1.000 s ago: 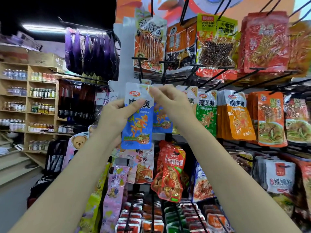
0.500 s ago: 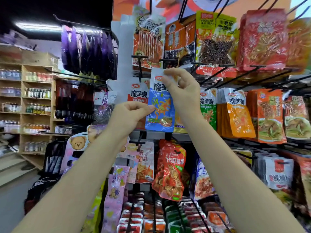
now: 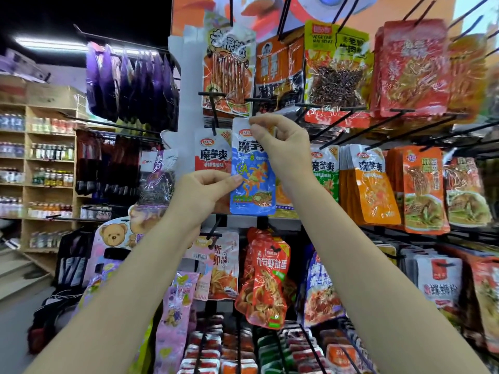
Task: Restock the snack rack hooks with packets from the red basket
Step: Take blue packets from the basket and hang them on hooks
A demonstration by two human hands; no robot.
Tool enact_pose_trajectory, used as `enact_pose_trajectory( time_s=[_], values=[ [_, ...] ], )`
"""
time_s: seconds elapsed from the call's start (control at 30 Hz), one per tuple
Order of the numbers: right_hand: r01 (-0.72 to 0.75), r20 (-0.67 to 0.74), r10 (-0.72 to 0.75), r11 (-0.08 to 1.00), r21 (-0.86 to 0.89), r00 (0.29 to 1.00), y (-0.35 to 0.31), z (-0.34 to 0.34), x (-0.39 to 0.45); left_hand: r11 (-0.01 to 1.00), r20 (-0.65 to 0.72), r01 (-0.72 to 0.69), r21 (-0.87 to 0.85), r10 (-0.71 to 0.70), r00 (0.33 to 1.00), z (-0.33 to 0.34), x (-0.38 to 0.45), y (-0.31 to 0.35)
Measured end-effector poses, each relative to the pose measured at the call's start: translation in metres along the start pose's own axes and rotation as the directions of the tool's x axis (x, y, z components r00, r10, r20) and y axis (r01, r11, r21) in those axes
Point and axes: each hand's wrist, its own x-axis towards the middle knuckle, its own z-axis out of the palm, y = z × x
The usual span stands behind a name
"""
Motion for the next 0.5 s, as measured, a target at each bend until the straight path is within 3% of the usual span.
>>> enact_pose_trajectory(
  time_s=[0.17, 0.27, 0.3, 0.37, 0.43, 0.5],
  values=[
    [-0.072, -0.016, 0.071, 0.993, -0.088, 0.997, 0.01, 0.001, 0.005, 0.998, -0.004, 0.004, 0.062, -0.004, 1.0, 0.0, 0.003, -0.004],
    [-0.061, 0.051, 0.081, 0.951, -0.302, 0.995, 0.018, 0.0, 0.005, 0.924, -0.044, -0.08, 0.375, 0.104, 0.994, -0.004, 0.009, -0.008],
    [-0.023, 0.082, 0.063, 0.905, -0.425, 0.995, 0.019, 0.0, 0.003, 0.83, -0.057, -0.139, 0.541, 0.201, 0.978, -0.006, 0.011, -0.009],
    [0.11, 0.128, -0.025, 0.688, -0.718, 0.991, 0.019, -0.003, -0.003, 0.535, -0.015, -0.24, 0.81, 0.428, 0.904, -0.011, 0.013, -0.009],
    [0.219, 0.162, -0.161, 0.459, -0.861, 0.974, 0.021, -0.007, -0.013, 0.241, 0.103, -0.286, 0.927, 0.57, 0.815, -0.017, 0.017, -0.01],
    [0.279, 0.219, -0.209, 0.325, -0.904, 0.953, 0.025, -0.01, -0.022, 0.071, 0.206, -0.296, 0.952, 0.567, 0.798, -0.022, 0.023, -0.011]
  ],
)
